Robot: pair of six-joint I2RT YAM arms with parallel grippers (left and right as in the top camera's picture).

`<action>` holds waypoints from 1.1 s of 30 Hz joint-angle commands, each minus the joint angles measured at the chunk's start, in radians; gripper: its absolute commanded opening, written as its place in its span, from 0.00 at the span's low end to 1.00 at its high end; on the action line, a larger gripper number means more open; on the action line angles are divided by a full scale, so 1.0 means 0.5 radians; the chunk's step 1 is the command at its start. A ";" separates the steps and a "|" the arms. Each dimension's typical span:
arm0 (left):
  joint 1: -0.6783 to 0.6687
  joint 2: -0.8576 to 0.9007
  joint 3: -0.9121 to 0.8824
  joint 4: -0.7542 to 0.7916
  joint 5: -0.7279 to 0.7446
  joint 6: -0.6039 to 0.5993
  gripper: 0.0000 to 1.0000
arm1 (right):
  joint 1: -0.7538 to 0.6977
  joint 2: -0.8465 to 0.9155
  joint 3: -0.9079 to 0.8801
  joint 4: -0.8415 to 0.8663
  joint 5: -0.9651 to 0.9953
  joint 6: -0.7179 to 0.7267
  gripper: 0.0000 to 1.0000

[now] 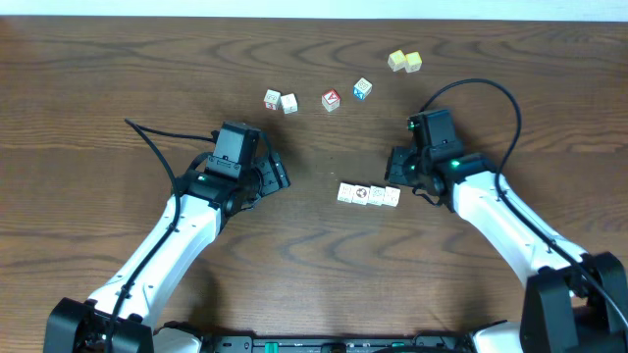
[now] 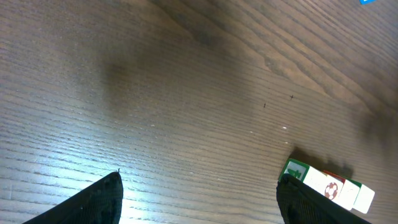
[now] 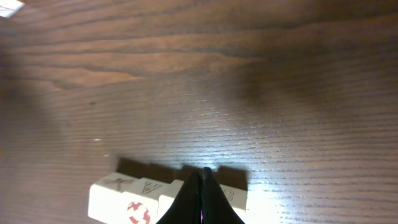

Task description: Lift 4 blocks

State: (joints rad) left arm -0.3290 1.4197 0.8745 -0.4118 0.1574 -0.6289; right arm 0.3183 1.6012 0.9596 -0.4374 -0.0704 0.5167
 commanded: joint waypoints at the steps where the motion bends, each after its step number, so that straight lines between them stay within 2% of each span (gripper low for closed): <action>1: 0.005 0.000 -0.003 -0.006 -0.025 -0.001 0.79 | 0.027 0.083 0.027 0.012 0.102 0.057 0.01; 13: 0.005 0.000 -0.003 -0.006 -0.025 -0.001 0.79 | 0.078 0.304 0.027 0.137 0.078 0.034 0.01; 33: 0.005 0.000 -0.003 -0.006 -0.025 0.000 0.79 | 0.123 0.304 0.026 0.072 0.071 0.033 0.01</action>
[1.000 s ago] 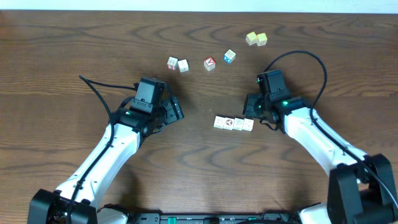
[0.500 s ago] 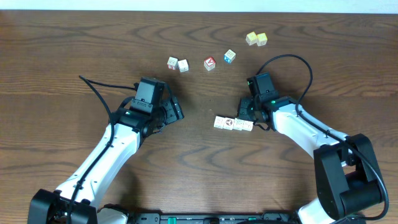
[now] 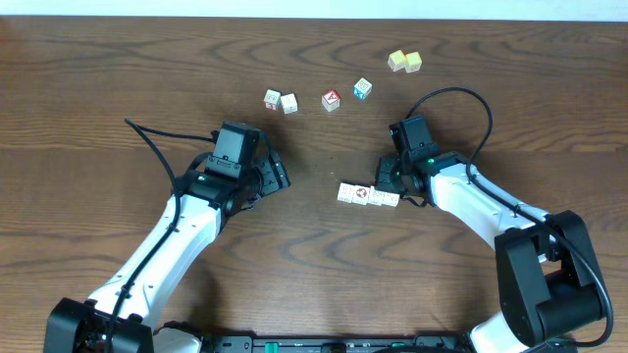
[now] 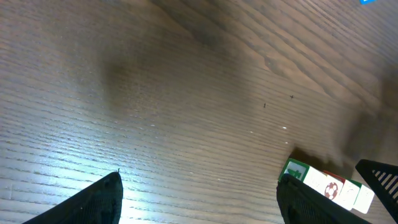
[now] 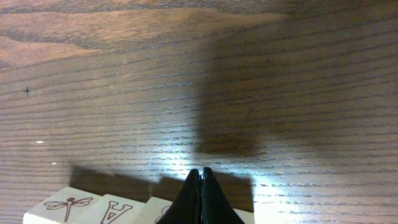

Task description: Lift 4 blocks

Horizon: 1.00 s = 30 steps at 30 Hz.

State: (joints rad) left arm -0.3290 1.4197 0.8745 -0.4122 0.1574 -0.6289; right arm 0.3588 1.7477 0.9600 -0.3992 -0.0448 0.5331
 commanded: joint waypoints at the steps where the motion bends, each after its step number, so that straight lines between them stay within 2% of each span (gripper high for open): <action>1: 0.005 0.000 -0.003 -0.005 -0.025 -0.001 0.79 | 0.042 0.011 0.025 -0.006 0.019 0.000 0.01; 30: 0.005 0.000 -0.003 -0.005 -0.025 0.000 0.79 | 0.045 0.011 0.026 -0.050 -0.088 -0.022 0.01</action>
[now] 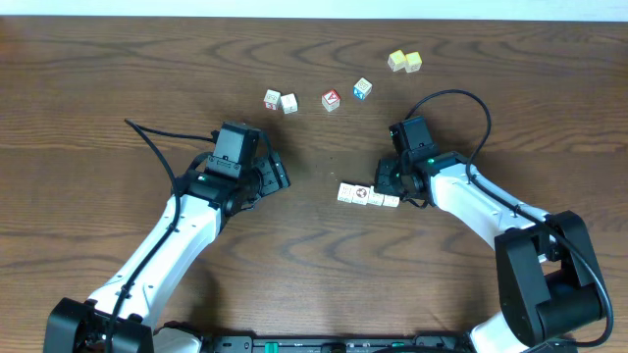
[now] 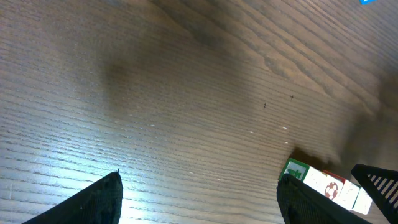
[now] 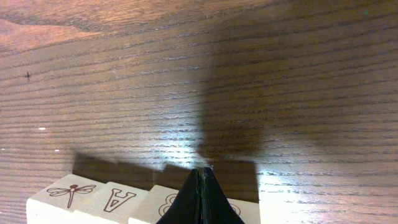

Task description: Lift 4 blocks

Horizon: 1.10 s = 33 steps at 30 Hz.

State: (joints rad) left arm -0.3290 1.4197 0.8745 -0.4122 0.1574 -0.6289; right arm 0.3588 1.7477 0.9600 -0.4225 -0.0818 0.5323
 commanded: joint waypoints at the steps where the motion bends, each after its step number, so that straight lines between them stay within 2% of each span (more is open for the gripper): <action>1: 0.005 0.000 -0.003 -0.005 -0.025 0.000 0.80 | 0.045 0.011 0.026 -0.003 -0.014 -0.021 0.01; 33: 0.005 0.000 -0.003 -0.005 -0.025 -0.001 0.80 | 0.047 0.009 0.061 0.000 -0.052 -0.050 0.01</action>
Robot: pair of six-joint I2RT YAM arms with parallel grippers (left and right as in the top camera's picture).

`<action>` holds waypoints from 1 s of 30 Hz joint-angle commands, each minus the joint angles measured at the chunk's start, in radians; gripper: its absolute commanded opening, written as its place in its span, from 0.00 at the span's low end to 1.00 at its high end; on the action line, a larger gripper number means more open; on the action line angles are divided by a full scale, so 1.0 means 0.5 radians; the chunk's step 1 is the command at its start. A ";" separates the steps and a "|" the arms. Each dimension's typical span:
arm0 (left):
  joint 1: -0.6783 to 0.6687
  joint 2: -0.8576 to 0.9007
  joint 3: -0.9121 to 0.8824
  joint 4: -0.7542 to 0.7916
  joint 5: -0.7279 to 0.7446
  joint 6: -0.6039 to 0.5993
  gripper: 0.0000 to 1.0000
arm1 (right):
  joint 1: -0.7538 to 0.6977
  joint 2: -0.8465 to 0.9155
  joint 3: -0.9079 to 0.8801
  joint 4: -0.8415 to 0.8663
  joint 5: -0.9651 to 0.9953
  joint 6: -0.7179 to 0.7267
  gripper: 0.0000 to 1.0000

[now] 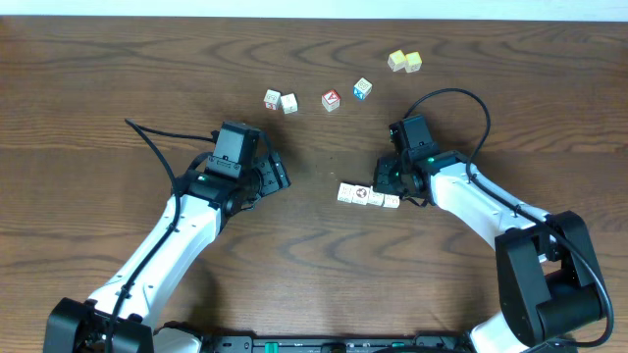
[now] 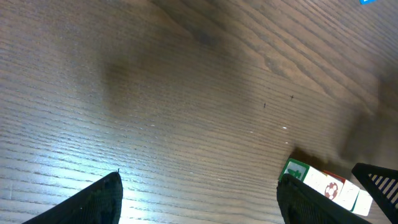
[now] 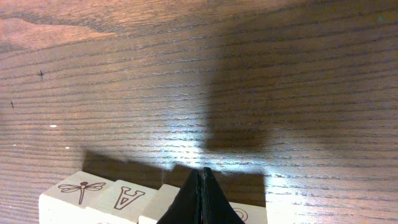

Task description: Lift 4 blocks

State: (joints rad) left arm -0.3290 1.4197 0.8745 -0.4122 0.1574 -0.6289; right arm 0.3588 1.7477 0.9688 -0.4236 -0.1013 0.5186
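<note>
A row of cream picture blocks [image 1: 369,195] lies end to end at the table's middle; its tops show a dragonfly [image 3: 79,187], an "A" and a partly covered number. My right gripper [image 3: 201,175] is shut with nothing in it, its tips over the far edge of the row near its right end [image 1: 391,182]. In the left wrist view the row's green-faced end [image 2: 295,170] sits just beyond my right fingertip. The left gripper [image 2: 199,186] is open, low over bare wood to the left of the row [image 1: 278,175].
Loose blocks lie along the far side: two white ones [image 1: 281,100], a red one [image 1: 331,100], a blue one [image 1: 363,89] and two yellow ones [image 1: 404,61]. The right arm's cable [image 1: 461,103] loops above the table.
The right gripper has shifted very slightly; the blocks sit a little lower and to the right in its wrist view. The left arm and the row of blocks have not moved.
At first my right gripper was shut at the right end of the row, farther right. Then it stood shut over the row's far edge, and it has stayed there with only small shifts. The left gripper stayed open and still throughout.
</note>
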 commanded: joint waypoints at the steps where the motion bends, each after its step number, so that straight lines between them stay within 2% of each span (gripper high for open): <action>1: 0.005 0.000 -0.003 -0.005 -0.025 -0.001 0.80 | 0.050 0.009 0.043 0.002 -0.018 -0.022 0.01; 30: 0.005 0.000 -0.003 -0.005 -0.025 -0.001 0.80 | 0.091 -0.037 0.058 0.014 -0.008 -0.051 0.01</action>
State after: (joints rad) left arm -0.3290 1.4197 0.8745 -0.4122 0.1574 -0.6292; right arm 0.4049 1.7477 0.9695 -0.4042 -0.1081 0.5068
